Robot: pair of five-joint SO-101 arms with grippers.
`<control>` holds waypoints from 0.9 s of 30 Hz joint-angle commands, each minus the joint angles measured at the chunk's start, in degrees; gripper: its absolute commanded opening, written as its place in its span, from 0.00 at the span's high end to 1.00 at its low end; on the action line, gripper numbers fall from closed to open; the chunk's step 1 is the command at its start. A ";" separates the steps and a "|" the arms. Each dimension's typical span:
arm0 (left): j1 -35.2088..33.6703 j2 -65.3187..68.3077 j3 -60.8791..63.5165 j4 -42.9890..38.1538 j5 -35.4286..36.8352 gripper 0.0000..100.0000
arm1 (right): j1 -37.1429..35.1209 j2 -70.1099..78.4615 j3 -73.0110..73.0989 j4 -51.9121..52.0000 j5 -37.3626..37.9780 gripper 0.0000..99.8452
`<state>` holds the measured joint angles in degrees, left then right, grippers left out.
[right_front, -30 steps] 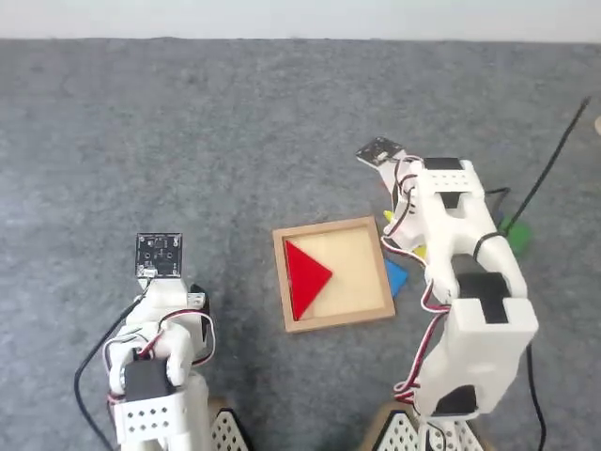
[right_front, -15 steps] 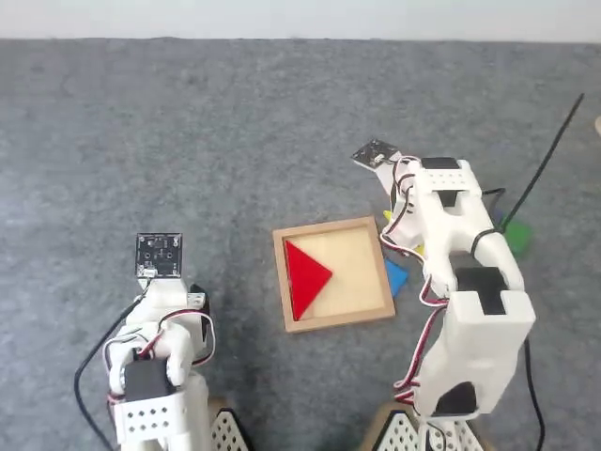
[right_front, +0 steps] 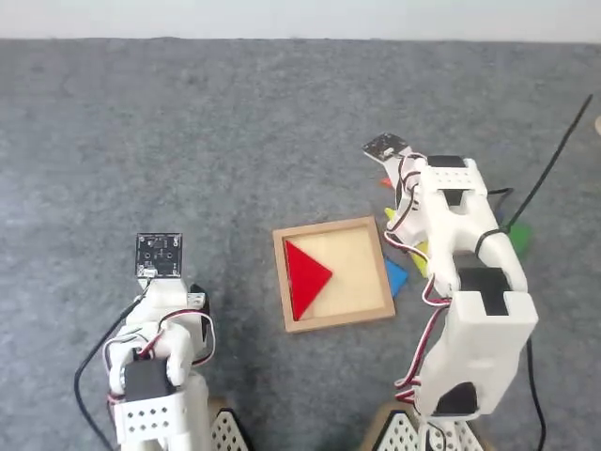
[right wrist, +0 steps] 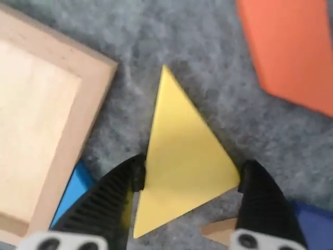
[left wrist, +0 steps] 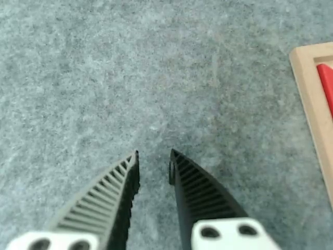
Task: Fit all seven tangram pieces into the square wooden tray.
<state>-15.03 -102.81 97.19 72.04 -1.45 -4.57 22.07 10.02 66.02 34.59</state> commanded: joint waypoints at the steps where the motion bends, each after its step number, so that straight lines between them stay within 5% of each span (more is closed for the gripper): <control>1: -0.18 -1.14 -0.75 0.18 -0.09 0.91 | 0.84 -0.48 0.44 0.75 -0.97 0.84; 8: -0.18 -1.14 -0.75 0.18 -0.09 0.91 | 0.75 -2.68 -0.44 0.31 -5.80 0.96; 15: -0.18 -1.14 -0.75 0.18 -0.09 0.91 | 1.10 -9.27 0.53 1.01 -6.59 0.95; 23: -0.18 -1.14 -0.75 0.18 -0.09 0.91 | 7.16 -20.44 7.38 1.63 -5.01 0.73; 27: -0.18 -1.14 -0.75 0.18 -0.09 0.91 | 7.69 -27.12 13.98 7.69 -6.77 0.70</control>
<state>-15.03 -102.81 97.19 72.04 -1.45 2.64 1.85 21.27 70.15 28.79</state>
